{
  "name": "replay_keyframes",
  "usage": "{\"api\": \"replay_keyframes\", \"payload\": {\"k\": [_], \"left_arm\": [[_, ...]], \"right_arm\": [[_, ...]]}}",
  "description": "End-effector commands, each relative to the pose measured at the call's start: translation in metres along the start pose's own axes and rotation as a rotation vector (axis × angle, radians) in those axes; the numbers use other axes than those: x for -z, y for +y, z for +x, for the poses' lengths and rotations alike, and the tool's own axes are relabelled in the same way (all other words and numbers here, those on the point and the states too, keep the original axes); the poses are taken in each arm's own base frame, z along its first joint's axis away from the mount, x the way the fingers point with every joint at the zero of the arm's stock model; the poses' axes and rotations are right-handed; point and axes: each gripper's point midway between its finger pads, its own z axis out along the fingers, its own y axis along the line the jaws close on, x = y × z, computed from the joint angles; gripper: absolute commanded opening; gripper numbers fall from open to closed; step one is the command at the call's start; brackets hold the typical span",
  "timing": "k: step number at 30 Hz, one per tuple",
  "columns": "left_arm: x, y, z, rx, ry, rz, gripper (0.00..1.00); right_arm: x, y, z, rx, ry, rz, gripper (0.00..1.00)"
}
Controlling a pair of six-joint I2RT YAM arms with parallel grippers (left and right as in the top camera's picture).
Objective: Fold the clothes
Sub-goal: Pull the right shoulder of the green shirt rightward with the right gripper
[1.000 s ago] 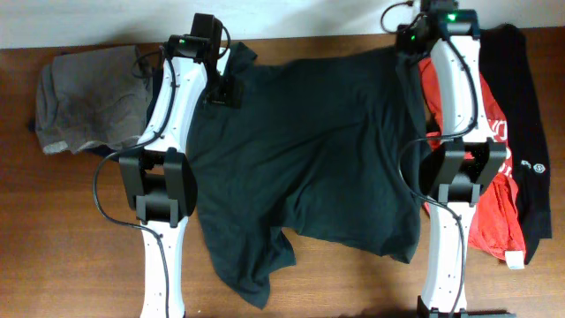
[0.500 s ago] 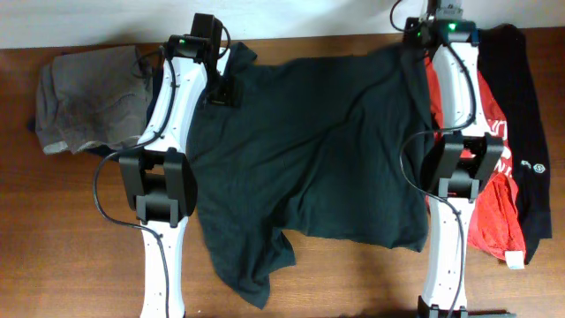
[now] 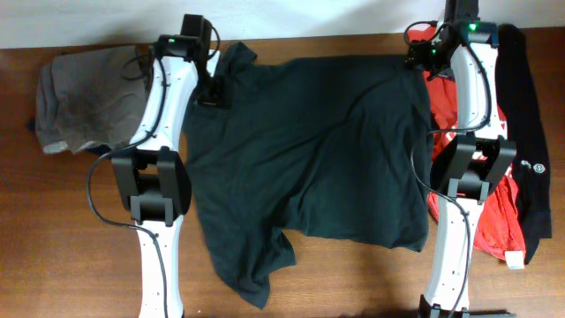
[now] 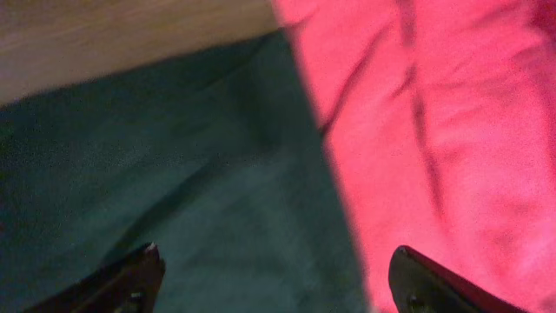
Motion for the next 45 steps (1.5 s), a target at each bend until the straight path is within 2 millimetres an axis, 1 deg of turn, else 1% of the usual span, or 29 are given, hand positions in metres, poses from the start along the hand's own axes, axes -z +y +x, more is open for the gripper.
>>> {"api": "replay_keyframes", "payload": {"k": [1,2,3,4,5,6,7,8,9,10,12,15,19,22,25,28,31,40,45], "left_arm": [[-0.001,-0.006,-0.003,-0.056,-0.011,0.077,0.94],[-0.002,-0.007,-0.003,-0.063,-0.009,0.081,0.9],[-0.004,-0.008,-0.002,-0.065,-0.005,0.081,0.82],[-0.007,-0.01,-0.001,-0.068,0.002,0.083,0.71],[-0.01,-0.011,0.0,-0.069,0.009,0.084,0.63],[-0.015,-0.012,0.002,-0.069,0.02,0.089,0.54],[-0.018,-0.015,0.005,-0.068,0.032,0.099,0.41],[-0.025,-0.022,0.009,-0.059,0.054,0.132,0.27],[-0.031,-0.028,0.013,-0.056,0.07,0.164,0.23],[-0.036,-0.035,0.014,-0.057,0.079,0.194,0.21],[-0.058,-0.048,0.022,-0.058,0.117,0.246,0.18],[-0.071,-0.051,0.028,-0.061,0.144,0.247,0.17],[-0.08,-0.048,0.031,-0.061,0.155,0.231,0.17],[-0.085,-0.036,0.032,-0.064,0.16,0.167,0.17],[-0.09,-0.016,0.034,-0.064,0.171,0.074,0.17],[-0.094,0.001,0.036,-0.05,0.183,0.022,0.17],[-0.099,0.017,0.04,-0.023,0.194,0.012,0.17],[-0.101,0.069,0.046,0.071,0.194,-0.009,0.18],[-0.103,0.087,0.041,0.088,0.165,-0.02,0.17]], "right_arm": [[0.047,0.047,0.0,0.022,-0.007,-0.171,0.73],[0.047,0.05,0.006,0.024,0.017,-0.17,0.64],[0.047,0.052,0.01,0.031,0.031,-0.17,0.53],[0.046,0.057,0.015,0.036,0.05,-0.171,0.31],[0.046,0.06,0.018,0.041,0.059,-0.172,0.13],[0.046,0.062,0.021,0.044,0.07,-0.172,0.04],[0.046,0.064,0.024,0.046,0.08,-0.172,0.04],[0.046,0.066,0.028,0.056,0.092,-0.173,0.04],[0.046,0.068,0.03,0.062,0.101,-0.173,0.04],[0.046,0.069,0.033,0.067,0.109,-0.173,0.04],[0.047,0.071,0.037,0.071,0.126,-0.172,0.04],[0.047,0.07,0.04,0.069,0.136,-0.17,0.04],[0.047,0.07,0.042,0.068,0.147,-0.168,0.04],[0.047,0.069,0.044,0.067,0.154,-0.167,0.04],[0.048,0.069,0.045,0.066,0.158,-0.166,0.04],[0.048,0.069,0.046,0.066,0.161,-0.164,0.04],[0.048,0.068,0.046,0.066,0.161,-0.161,0.04],[0.047,0.068,0.045,0.066,0.16,-0.159,0.06],[0.047,0.068,0.045,0.066,0.159,-0.158,0.07]]}}
